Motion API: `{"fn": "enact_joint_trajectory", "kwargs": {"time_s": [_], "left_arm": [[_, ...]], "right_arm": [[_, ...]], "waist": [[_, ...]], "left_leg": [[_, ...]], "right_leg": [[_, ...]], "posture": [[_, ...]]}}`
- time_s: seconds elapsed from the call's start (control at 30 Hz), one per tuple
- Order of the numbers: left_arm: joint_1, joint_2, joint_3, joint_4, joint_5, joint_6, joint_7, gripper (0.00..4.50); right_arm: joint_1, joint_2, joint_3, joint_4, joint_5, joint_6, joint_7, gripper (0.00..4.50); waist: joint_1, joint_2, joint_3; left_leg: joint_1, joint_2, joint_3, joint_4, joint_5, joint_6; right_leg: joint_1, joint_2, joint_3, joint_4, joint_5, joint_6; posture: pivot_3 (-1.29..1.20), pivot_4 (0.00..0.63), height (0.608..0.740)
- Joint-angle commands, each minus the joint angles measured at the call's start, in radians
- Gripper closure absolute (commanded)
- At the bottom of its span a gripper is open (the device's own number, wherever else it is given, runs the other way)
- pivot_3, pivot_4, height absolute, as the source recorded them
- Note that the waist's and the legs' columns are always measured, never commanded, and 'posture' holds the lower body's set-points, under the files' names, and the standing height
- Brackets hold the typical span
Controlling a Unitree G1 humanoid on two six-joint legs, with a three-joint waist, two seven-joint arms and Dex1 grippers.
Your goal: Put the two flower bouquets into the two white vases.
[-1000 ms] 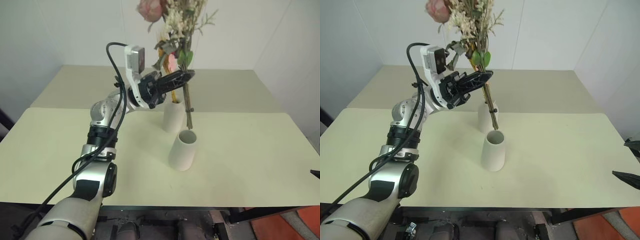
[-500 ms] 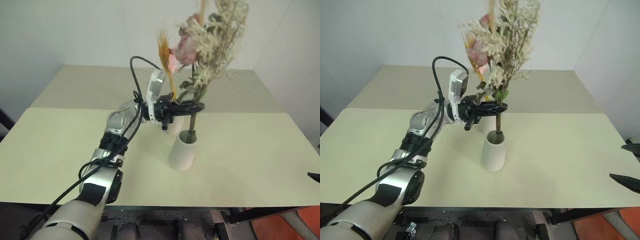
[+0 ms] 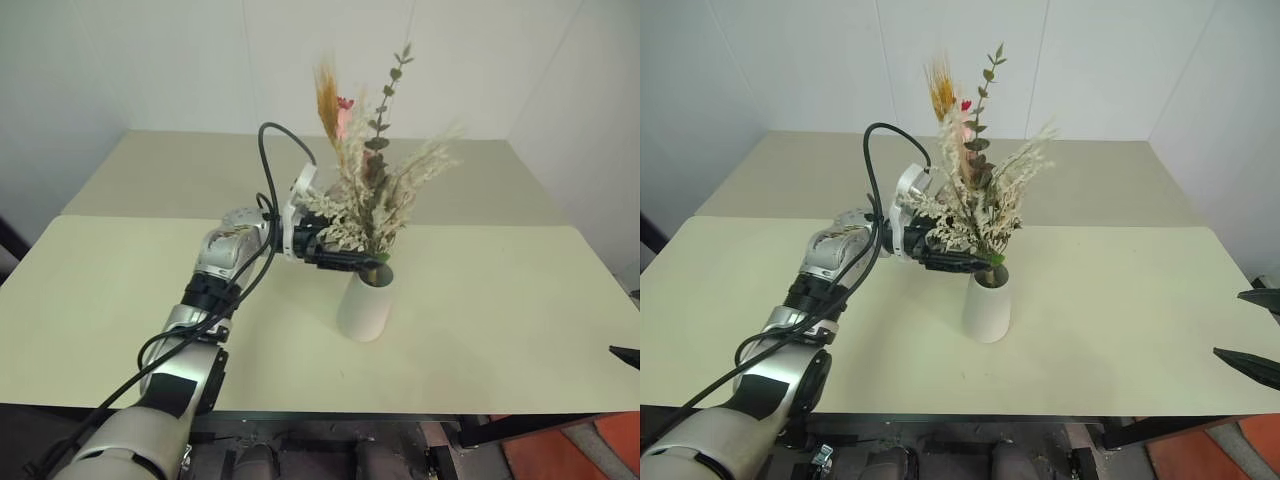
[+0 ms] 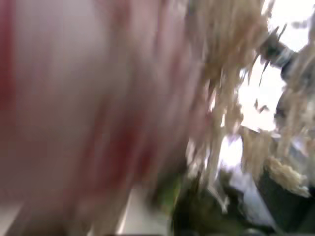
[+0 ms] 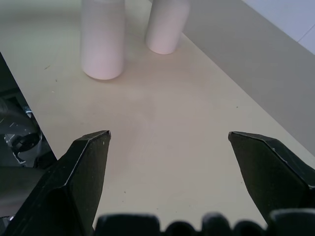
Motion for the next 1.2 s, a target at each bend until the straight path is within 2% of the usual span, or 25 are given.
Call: {"fn": "enact_joint_trajectory", "kwargs": {"time_s": [0.03, 0.2, 0.33, 0.47, 0.57, 0.67, 0.9, 1.03, 1.2], "left_arm": [[-0.035, 0.051, -0.006, -0.013, 0.047, -0.03, -0.001, 0.03], [-0.047, 0.178, 0.053, -0.041, 0.002, -0.002, -0.1, 0.03], [0.021, 0.331, 0.092, -0.12, -0.05, -0.023, -0.135, 0.03], [0.105, 0.432, 0.2, -0.171, -0.06, -0.052, -0.098, 0.03], [0.228, 0.497, 0.344, -0.246, -0.103, -0.043, -0.007, 0.03], [0.345, 0.535, 0.449, -0.357, -0.159, 0.009, 0.066, 0.03], [0.657, 0.61, 0.589, -0.624, -0.182, 0.06, 0.185, 0.03], [0.727, 0.629, 0.652, -0.674, -0.195, 0.076, 0.245, 0.03], [0.754, 0.656, 0.661, -0.653, -0.175, 0.051, 0.277, 0.03]], "right_arm": [[-0.024, -0.006, 0.002, 0.0, 0.0, -0.01, -0.005, 0.0], [-0.051, -0.011, 0.027, 0.015, -0.009, -0.015, -0.004, 0.0], [-0.069, -0.025, 0.034, 0.03, -0.009, 0.004, 0.002, 0.0], [-0.076, -0.032, 0.032, 0.047, -0.011, -0.001, 0.014, 0.0], [-0.1, -0.049, 0.046, 0.074, -0.015, -0.013, 0.023, 0.0], [-0.139, -0.069, 0.076, 0.108, -0.023, -0.023, 0.023, 0.0], [-0.282, -0.071, 0.198, 0.163, -0.04, -0.041, -0.028, 0.0], [-0.349, -0.038, 0.268, 0.153, -0.047, -0.033, -0.098, 0.0], [-0.39, -0.013, 0.345, 0.099, -0.051, -0.02, -0.148, 0.0]], "waist": [[0.0, 0.0, 0.0], [-0.001, 0.0, 0.0], [-0.002, 0.001, 0.0], [0.001, 0.002, 0.0], [0.0, 0.002, 0.0], [0.0, 0.002, 0.0], [0.002, 0.002, 0.0], [0.007, 0.002, 0.0], [0.007, 0.003, -0.001]], "left_leg": [[0.0, 0.0, 0.0, 0.0, 0.0, 0.0], [-0.001, 0.0, 0.0, 0.0, 0.0, 0.0], [-0.001, 0.0, 0.0, 0.0, 0.0, 0.0], [0.0, 0.001, 0.0, 0.0, 0.0, 0.0], [0.0, 0.001, 0.0, 0.0, 0.0, 0.0], [0.0, 0.002, 0.0, 0.0, 0.0, 0.0], [0.001, 0.003, 0.001, 0.0, 0.0, 0.0], [0.001, 0.003, 0.001, 0.0, 0.0, 0.0], [0.001, 0.003, 0.002, -0.001, 0.0, 0.0]], "right_leg": [[0.0, 0.0, 0.0, 0.0, 0.0, 0.0], [-0.001, 0.0, 0.0, 0.0, 0.0, 0.0], [-0.001, 0.0, 0.0, 0.001, 0.0, 0.0], [-0.001, 0.0, 0.0, 0.001, 0.0, -0.001], [-0.001, 0.0, -0.001, 0.001, 0.0, -0.001], [-0.001, 0.0, -0.001, 0.001, 0.0, -0.001], [-0.001, 0.0, -0.001, 0.002, -0.003, -0.005], [-0.001, 0.0, -0.001, 0.002, -0.004, -0.007], [-0.002, 0.0, -0.001, 0.002, -0.004, -0.007]], "posture": [[0.0, 0.15, 0.74], [0.0, 0.15, 0.74], [0.0, 0.15, 0.74], [0.0, 0.15, 0.74], [0.0, 0.15, 0.74], [0.0, 0.15, 0.74], [0.0, 0.15, 0.74], [0.0, 0.15, 0.74], [0.0, 0.15, 0.74]]}}
